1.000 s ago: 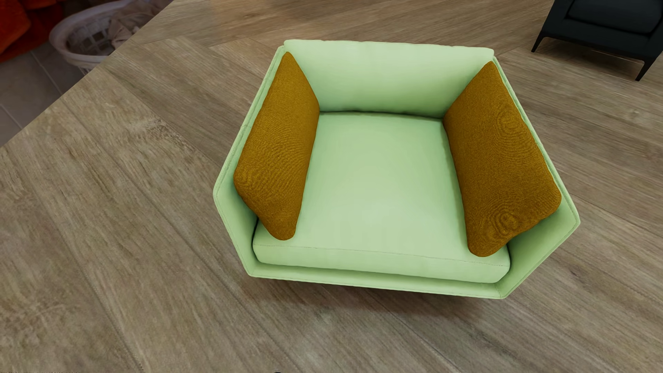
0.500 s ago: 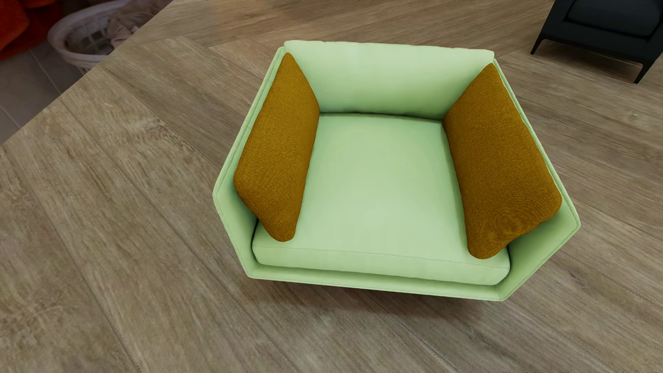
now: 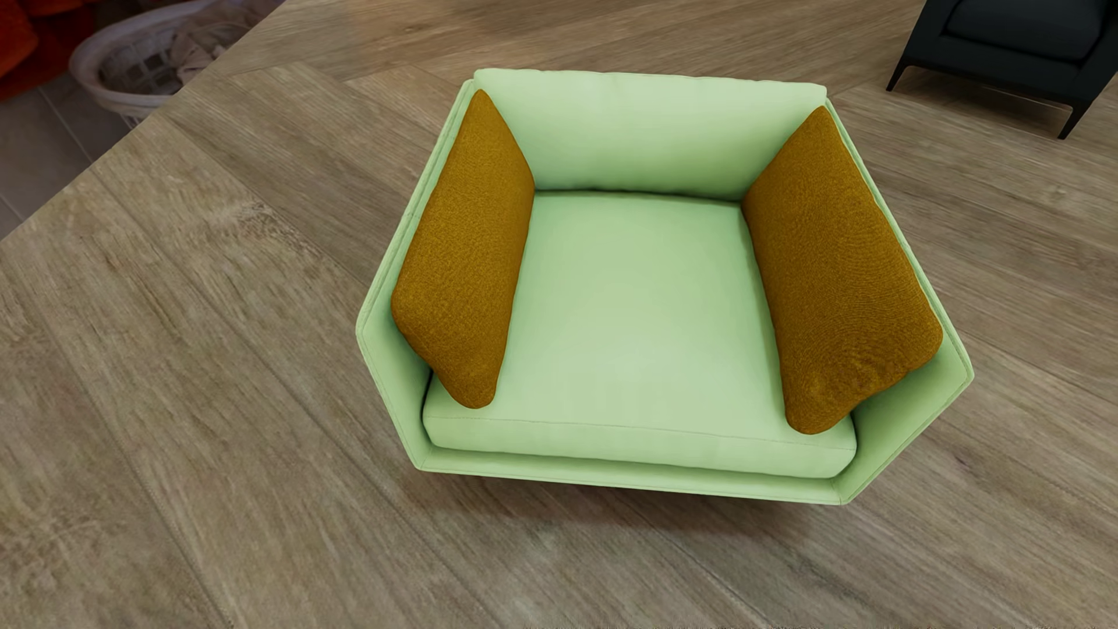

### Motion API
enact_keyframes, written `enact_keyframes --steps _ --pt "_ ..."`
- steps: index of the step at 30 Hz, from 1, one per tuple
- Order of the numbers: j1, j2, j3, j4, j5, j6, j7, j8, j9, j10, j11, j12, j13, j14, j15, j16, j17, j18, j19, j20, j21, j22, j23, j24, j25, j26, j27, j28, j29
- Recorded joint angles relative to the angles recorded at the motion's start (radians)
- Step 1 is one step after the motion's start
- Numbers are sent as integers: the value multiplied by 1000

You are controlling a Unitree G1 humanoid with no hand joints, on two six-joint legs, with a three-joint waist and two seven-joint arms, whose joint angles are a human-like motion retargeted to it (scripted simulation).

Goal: Go to the light lime armchair

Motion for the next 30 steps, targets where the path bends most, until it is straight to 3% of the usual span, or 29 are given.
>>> enact_keyframes --steps 30 --pt "-2 -14 1 -1 -3 0 2 -2 14 1 24 -14 15 -1 1 23 0 4 8 -31 22 1 -15 -34 22 2 28 10 -13"
